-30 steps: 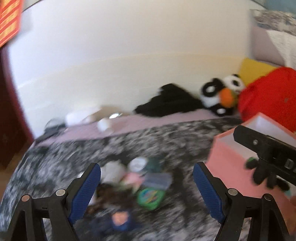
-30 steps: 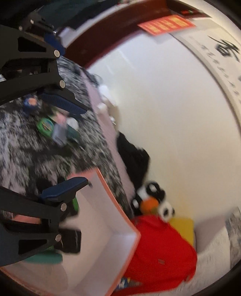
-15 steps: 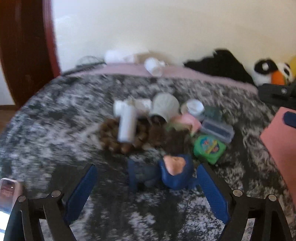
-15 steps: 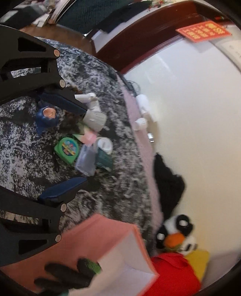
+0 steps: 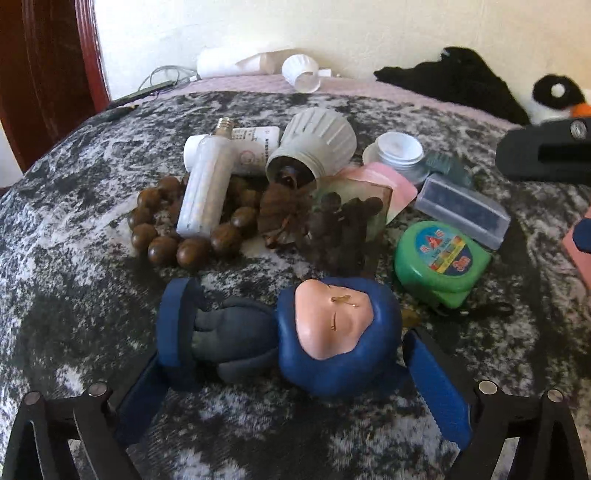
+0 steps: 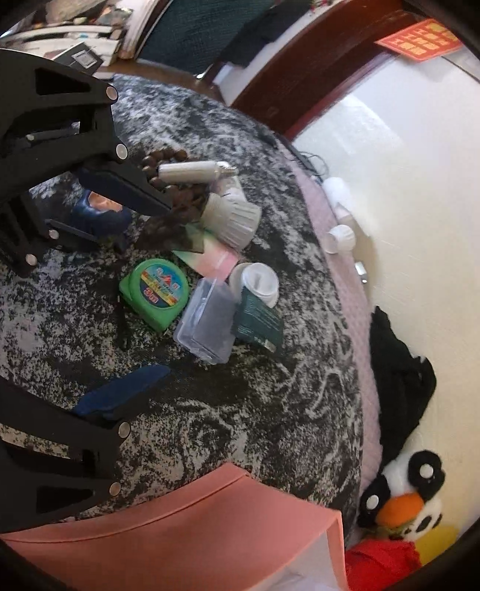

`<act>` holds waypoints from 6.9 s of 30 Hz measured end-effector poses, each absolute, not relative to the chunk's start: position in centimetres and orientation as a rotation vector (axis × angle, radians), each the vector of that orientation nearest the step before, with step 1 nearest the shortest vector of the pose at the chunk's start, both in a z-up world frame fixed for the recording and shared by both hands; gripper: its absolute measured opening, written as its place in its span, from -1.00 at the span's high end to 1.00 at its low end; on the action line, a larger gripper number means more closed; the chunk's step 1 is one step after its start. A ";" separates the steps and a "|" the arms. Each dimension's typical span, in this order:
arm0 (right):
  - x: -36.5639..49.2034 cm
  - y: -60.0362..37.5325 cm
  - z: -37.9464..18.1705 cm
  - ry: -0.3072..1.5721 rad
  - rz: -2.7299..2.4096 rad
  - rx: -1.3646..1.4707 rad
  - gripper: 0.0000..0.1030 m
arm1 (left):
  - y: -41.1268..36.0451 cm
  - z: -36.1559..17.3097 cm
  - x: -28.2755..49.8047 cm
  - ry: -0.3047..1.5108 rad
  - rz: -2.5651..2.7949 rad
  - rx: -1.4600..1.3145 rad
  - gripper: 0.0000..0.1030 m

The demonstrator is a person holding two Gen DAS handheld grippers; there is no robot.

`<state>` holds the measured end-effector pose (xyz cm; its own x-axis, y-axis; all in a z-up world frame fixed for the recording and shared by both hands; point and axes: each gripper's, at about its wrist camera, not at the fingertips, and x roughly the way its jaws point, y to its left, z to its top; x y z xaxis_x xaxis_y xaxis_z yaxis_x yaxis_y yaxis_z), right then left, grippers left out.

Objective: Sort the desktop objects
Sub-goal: 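Grasp the blue figurine with left gripper while right grasps green tape measure, then carry figurine and tape measure into the pink box and release them, then move both grippers back toward the remaining pile of items, then grasp the white LED bulb with left gripper while right grasps brown mesh pouch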

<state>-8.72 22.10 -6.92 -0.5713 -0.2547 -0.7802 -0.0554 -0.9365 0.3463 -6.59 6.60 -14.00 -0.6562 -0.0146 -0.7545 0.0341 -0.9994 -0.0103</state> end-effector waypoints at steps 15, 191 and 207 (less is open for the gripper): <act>-11.1 21.5 -11.0 -0.425 -2.592 1.551 -0.68 | 6.0 -14.6 -7.0 0.061 -2.849 1.301 -0.93; -15.5 14.7 -13.3 -0.489 -2.541 1.539 -0.30 | -5.7 -12.1 -14.7 0.233 -2.777 1.446 -0.80; -12.5 18.2 -7.9 -0.525 -2.635 1.308 0.72 | -0.1 -11.0 -15.0 0.133 -2.920 1.417 -0.79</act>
<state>-12.50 18.24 -7.87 -0.6076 -0.2874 -0.7404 -0.0184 -0.9269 0.3749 -15.01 -0.10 -11.00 -0.6150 0.1310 -0.7776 -0.0600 -0.9910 -0.1195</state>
